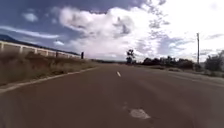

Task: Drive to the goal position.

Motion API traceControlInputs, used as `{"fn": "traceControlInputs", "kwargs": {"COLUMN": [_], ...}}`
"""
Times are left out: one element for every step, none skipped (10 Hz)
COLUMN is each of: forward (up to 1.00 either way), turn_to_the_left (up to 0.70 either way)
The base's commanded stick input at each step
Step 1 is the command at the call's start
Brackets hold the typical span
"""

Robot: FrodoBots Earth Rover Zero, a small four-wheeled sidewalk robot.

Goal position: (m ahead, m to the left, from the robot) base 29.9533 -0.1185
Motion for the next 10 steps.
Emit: {"fn": "traceControlInputs", "kwargs": {"forward": [1.0,1.0,1.0,1.0,1.0,1.0,1.0,1.0,1.0,1.0], "turn_to_the_left": [0.0,0.0,0.0,0.0,0.0,0.0,-0.3,-0.17,-0.04,0.0]}}
